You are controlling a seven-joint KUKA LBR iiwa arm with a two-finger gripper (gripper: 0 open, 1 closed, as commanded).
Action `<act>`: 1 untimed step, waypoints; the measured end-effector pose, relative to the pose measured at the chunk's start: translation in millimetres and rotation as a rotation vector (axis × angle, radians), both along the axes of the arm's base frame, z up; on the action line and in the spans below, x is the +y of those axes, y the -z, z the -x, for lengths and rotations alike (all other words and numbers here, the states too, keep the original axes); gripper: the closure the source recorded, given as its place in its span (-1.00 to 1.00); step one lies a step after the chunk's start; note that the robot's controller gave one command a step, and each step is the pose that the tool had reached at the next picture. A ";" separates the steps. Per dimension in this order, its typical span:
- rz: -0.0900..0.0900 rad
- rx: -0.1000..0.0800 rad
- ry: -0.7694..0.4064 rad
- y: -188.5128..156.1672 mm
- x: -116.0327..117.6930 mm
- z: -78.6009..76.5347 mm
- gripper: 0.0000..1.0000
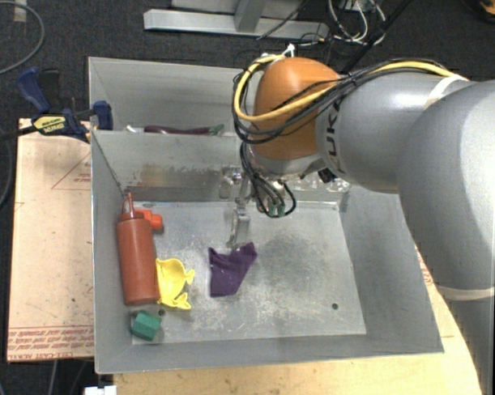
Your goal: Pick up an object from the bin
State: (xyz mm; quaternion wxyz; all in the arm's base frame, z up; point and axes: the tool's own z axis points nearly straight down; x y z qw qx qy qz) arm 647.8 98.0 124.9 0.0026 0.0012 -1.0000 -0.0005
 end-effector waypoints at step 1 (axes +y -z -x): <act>-0.001 -0.006 0.002 -5.1 -0.4 -1.3 -1.00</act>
Offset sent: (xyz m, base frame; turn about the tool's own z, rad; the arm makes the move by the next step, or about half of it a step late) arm -0.0533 -0.0004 -0.0549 -0.6478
